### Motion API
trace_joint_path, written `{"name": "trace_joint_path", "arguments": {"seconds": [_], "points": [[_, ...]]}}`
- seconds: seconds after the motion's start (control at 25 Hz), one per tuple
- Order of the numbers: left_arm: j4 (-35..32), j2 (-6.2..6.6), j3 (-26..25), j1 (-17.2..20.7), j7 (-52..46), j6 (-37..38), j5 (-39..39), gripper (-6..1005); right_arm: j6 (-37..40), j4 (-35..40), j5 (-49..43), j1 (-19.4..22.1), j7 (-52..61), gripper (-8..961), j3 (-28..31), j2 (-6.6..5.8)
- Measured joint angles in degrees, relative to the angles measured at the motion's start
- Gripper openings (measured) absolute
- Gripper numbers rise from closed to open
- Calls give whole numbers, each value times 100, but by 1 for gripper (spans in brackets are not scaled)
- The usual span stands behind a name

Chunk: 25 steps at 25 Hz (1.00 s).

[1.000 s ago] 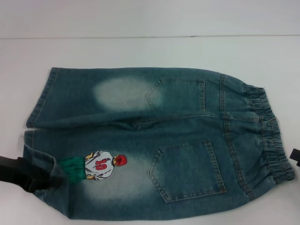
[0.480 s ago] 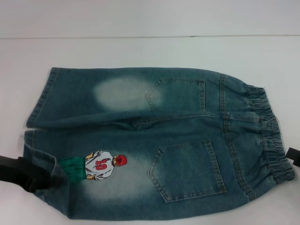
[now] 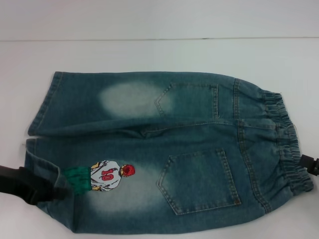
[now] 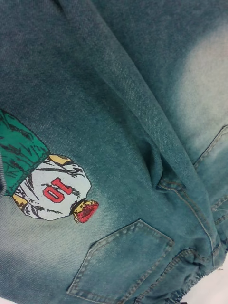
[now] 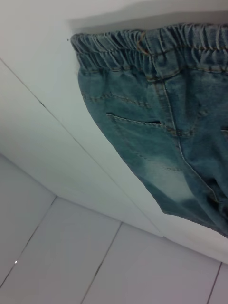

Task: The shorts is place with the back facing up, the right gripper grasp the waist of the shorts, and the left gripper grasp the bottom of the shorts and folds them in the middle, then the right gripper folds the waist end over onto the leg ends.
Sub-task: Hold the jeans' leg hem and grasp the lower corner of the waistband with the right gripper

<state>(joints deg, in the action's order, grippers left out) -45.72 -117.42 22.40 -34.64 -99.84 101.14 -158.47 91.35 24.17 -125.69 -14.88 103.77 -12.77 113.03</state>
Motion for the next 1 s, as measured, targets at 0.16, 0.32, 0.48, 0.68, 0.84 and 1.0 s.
{"name": "trace_joint_path", "arguments": {"seconds": [0.16, 0.32, 0.48, 0.68, 0.84, 1.0], "points": [[-12, 0, -7, 1, 0, 8, 0, 55, 10, 0, 0, -4, -4, 916, -1, 7], [-14, 0, 4, 1, 0, 10, 0, 55, 32, 0, 1, -14, -16, 916, 0, 14], [-16, 0, 7, 2, 0, 4, 0, 55, 45, 0, 1, -22, -20, 916, -1, 23], [-16, 0, 1, 2, 0, -10, 0, 55, 46, 0, 1, 1, -5, 915, -30, 26], [-16, 0, -10, 2, 0, -10, 0, 55, 38, 0, 1, 52, -3, 915, -19, 26], [-14, 2, -14, 1, 4, -16, 0, 55, 51, 0, 6, 110, -1, 915, 5, 26]]}}
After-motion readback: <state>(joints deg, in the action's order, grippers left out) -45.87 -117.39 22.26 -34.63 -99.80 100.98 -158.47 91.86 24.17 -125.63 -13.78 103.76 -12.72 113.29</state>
